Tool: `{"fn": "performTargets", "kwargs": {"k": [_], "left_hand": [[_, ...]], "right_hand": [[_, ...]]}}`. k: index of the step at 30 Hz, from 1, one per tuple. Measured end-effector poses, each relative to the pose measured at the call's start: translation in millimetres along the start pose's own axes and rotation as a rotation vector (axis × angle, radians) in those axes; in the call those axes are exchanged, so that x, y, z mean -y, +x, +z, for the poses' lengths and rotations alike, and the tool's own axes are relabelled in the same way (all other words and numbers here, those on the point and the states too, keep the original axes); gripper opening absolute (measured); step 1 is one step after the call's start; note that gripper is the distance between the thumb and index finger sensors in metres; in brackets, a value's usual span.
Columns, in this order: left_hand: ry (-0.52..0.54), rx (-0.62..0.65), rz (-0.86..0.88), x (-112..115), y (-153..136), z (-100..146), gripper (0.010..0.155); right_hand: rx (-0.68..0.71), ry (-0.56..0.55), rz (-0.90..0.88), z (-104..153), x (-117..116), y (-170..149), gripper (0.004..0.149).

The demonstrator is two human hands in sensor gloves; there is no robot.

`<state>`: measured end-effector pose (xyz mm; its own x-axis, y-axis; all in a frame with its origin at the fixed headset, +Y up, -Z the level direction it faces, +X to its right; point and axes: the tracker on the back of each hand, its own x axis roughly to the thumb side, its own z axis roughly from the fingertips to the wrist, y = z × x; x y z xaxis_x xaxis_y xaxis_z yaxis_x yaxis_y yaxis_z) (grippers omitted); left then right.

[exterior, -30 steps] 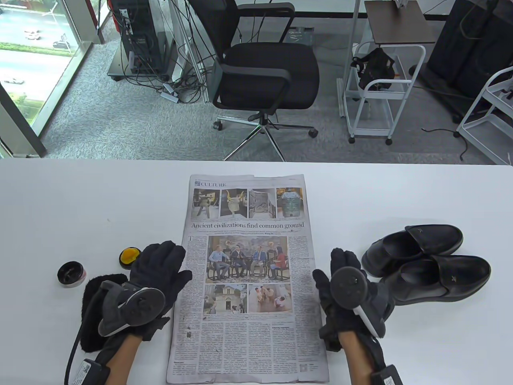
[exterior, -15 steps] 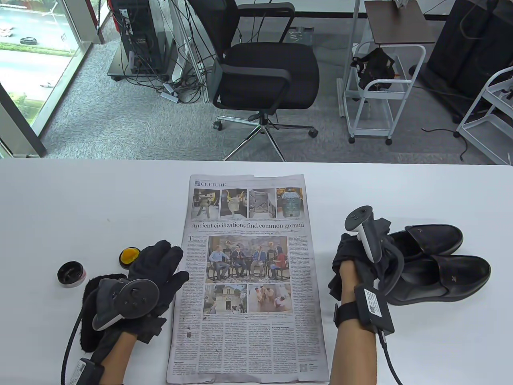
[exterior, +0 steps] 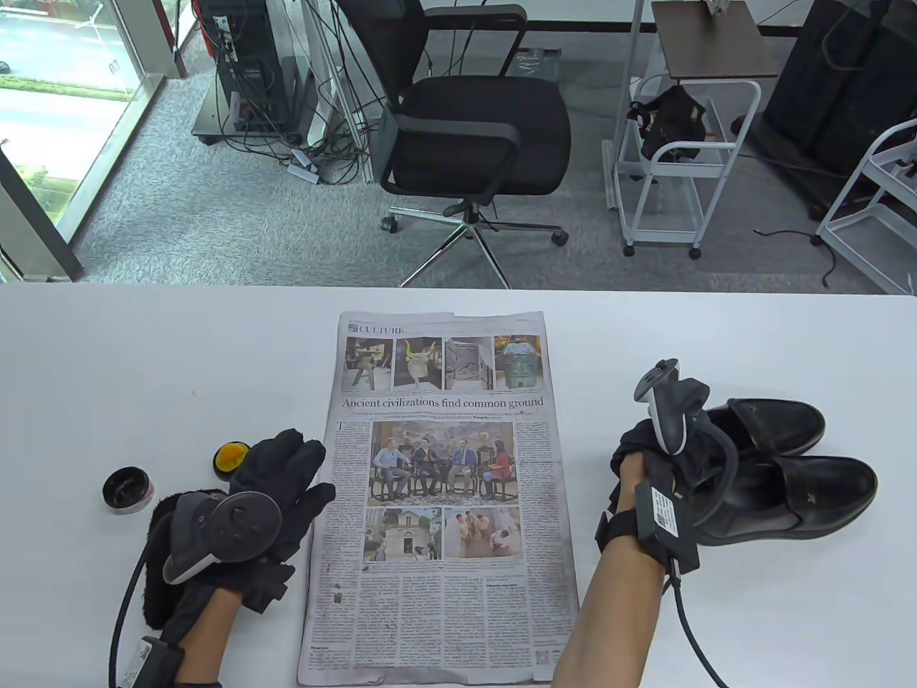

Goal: Dip and apply built-in sponge shoe polish on shoes

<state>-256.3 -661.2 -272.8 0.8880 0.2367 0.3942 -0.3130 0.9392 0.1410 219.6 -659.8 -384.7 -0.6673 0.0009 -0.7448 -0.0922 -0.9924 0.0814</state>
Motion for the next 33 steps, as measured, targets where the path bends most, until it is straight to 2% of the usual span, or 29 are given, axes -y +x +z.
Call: {"fn": "performTargets", "kwargs": {"k": [4,7,11,15,17,20,24,29,31,33], "left_hand": [[-0.012,-0.004,-0.009,1.5,-1.1,0.7,0.063],[-0.003,-0.005,-0.008,-0.2,-1.5,1.5,0.063],[0.000,-0.014,-0.016,-1.4,-3.5,2.2,0.063],[0.001,-0.031,-0.025,-2.6,-7.4,3.7,0.063],[0.005,-0.037,-0.031,-3.8,-9.1,4.4,0.063],[0.012,-0.047,-0.045,-5.8,-11.6,5.6,0.063],[0.012,-0.062,-0.066,-7.3,-14.6,6.7,0.063],[0.000,-0.084,-0.077,-6.4,-19.3,7.6,0.063],[-0.006,-0.095,-0.079,-6.1,-21.7,8.5,0.063],[-0.006,-0.102,-0.080,-6.3,-23.7,8.8,0.063]], "right_hand": [[0.160,-0.072,-0.031,27.5,31.5,12.5,0.047],[0.359,-0.170,-0.047,54.8,42.7,11.0,0.046],[0.623,-0.336,-0.068,92.7,39.9,0.1,0.045],[0.869,-0.556,0.065,132.8,25.4,-6.2,0.043],[0.960,-0.621,0.081,150.0,18.5,-9.7,0.043],[1.171,-0.620,0.056,174.2,3.8,-15.4,0.043],[1.332,-0.604,0.046,189.0,-11.5,-23.4,0.041],[1.411,-0.468,-0.027,187.4,-27.2,-25.3,0.039],[1.429,-0.480,0.015,188.5,-29.2,-24.4,0.040],[1.419,-0.420,0.030,185.4,-30.0,-22.7,0.041]]}}
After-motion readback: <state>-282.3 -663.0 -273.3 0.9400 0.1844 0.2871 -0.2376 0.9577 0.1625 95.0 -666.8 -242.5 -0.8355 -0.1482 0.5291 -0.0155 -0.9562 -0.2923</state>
